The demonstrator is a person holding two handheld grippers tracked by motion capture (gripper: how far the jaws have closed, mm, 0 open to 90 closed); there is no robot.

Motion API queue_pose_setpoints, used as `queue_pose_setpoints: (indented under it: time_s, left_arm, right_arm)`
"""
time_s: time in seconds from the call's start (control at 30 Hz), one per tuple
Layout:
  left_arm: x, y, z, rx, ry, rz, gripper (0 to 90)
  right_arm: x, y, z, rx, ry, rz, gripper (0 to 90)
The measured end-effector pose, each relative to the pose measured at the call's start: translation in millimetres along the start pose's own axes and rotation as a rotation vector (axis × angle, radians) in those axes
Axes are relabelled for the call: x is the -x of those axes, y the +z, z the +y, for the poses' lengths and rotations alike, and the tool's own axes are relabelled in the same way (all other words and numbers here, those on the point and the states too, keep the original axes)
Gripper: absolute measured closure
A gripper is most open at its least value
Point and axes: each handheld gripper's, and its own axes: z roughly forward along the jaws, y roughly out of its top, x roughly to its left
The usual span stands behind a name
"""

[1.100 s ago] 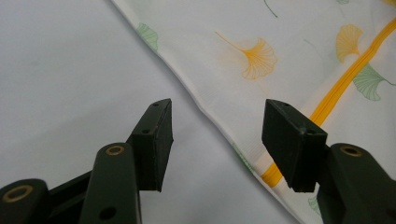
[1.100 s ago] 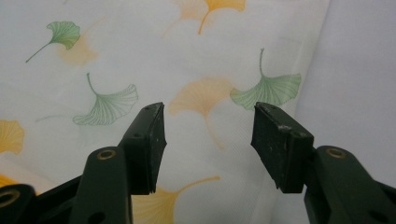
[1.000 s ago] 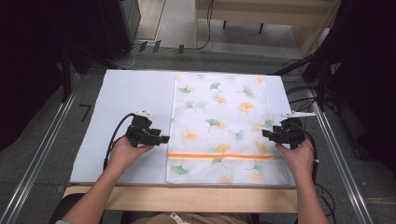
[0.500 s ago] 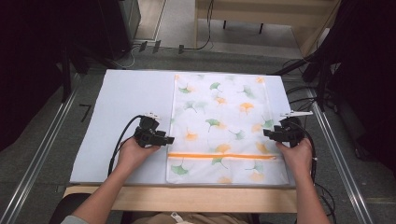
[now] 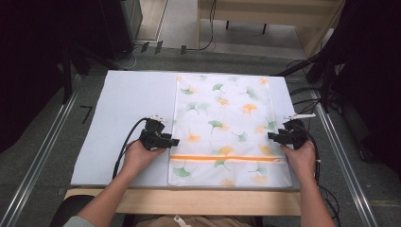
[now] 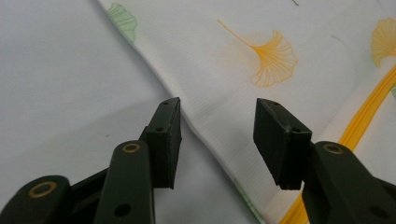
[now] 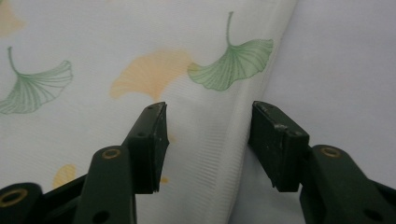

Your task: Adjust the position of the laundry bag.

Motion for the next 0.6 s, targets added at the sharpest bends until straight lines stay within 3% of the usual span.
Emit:
queue_pose_setpoints:
  time_s: [0.23,0.27,0.4,0.43,0.6]
  left_arm:
    - [4.8,4.5,3.1,-0.007,0.009,0.01,70.9]
    - [4.3,5.2,3.9,-0.01,0.02,0.025,75.5]
    - [0.1,5.9,4.5,-0.013,0.011,0.005,86.7]
    - [-1.1,7.1,4.8,-0.01,-0.008,-0.011,89.4]
    - [-1.3,6.2,7.3,-0.021,0.007,-0.026,90.0]
  right_arm:
    - [-8.3,-0.1,-1.5,0.007,-0.018,0.02,65.3]
    - [-9.1,-0.6,-2.0,0.007,-0.016,0.006,74.2]
    - [-8.1,-0.7,-2.4,0.003,0.003,-0.003,85.9]
    - [-7.1,-0.6,-2.5,0.004,0.013,0.007,89.0]
    - [-7.0,-2.2,-1.9,0.003,0.036,0.013,90.0]
